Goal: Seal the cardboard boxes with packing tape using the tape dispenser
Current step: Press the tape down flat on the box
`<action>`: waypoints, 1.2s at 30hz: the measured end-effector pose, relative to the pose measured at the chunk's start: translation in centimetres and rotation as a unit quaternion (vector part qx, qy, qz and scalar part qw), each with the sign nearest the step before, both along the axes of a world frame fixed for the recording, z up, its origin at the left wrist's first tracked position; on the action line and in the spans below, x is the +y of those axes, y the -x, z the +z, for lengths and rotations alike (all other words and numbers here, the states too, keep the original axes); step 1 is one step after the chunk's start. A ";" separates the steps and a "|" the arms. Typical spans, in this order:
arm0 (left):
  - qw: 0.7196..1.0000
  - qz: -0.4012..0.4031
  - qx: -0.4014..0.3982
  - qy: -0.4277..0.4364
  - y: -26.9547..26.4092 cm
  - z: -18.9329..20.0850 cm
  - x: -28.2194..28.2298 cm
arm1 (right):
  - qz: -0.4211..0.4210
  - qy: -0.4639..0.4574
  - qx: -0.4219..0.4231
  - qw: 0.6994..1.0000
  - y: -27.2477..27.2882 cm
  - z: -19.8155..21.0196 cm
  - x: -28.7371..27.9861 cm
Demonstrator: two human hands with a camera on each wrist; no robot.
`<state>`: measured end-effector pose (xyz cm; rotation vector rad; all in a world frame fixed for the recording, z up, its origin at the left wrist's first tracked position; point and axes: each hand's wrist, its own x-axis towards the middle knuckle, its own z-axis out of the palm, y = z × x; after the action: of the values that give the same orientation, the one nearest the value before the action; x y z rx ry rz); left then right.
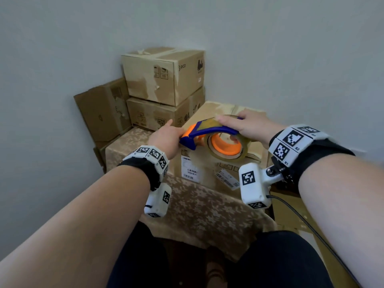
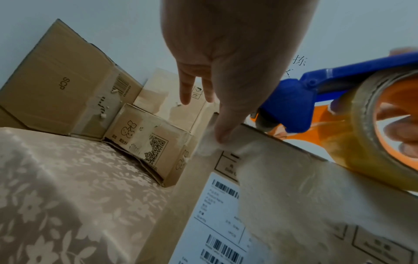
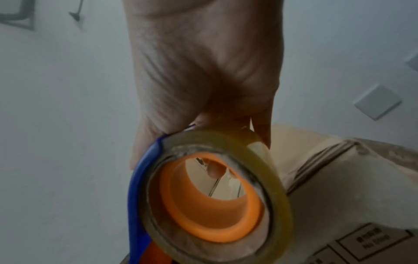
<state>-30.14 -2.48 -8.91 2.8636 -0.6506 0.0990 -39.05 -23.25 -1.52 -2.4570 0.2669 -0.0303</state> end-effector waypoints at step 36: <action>0.993 0.024 0.020 -0.118 -3.3 0.3 -1.3 | -0.010 -0.158 0.032 0.987 1.2 0.9 -3.2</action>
<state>-26.86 -3.74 -8.57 3.0993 -0.6231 -0.0298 -40.27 -26.47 -0.64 -2.1415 0.2993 0.0771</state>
